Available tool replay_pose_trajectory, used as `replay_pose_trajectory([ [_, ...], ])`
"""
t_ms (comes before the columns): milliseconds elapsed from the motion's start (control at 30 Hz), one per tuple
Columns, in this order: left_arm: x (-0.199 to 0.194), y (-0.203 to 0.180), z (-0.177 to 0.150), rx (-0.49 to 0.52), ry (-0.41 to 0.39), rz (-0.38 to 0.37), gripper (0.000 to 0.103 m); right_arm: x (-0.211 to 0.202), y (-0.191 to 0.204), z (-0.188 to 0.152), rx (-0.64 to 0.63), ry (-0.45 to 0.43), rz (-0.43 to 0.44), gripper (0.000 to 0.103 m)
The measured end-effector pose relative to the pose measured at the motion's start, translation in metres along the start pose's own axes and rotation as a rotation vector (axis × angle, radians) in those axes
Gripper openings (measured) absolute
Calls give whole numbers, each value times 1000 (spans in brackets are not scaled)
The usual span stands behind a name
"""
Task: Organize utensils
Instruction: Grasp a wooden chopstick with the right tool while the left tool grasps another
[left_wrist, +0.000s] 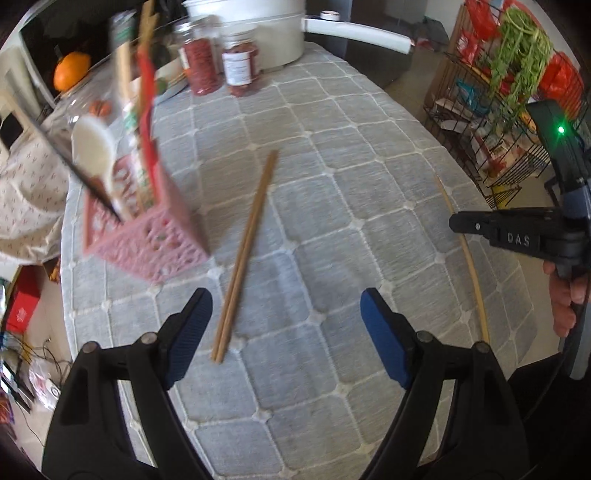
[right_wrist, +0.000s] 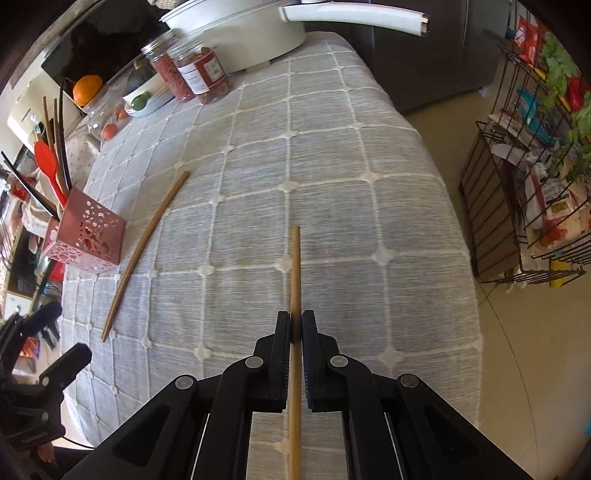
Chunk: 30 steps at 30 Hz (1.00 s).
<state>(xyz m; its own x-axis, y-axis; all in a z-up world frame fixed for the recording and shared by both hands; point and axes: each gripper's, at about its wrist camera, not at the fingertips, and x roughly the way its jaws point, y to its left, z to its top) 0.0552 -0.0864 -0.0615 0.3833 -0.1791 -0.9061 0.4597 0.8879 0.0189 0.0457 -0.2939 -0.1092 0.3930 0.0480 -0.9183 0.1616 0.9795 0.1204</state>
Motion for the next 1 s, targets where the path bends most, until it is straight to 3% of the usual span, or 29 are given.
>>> replay_pose_trajectory([
  [300,58,-23,70,17,102,47,49,-5,-21,10,6,17,43,6],
  [500,100,-14,94,12,144,159,40,-4,-24,17,0,27,77,6],
  [633,118,-2,97,-17,182,192,36,-3,-19,19,-13,34,98,6],
  [1000,115,21,85,-155,118,48,27,-2,-16,20,-10,38,115,6],
])
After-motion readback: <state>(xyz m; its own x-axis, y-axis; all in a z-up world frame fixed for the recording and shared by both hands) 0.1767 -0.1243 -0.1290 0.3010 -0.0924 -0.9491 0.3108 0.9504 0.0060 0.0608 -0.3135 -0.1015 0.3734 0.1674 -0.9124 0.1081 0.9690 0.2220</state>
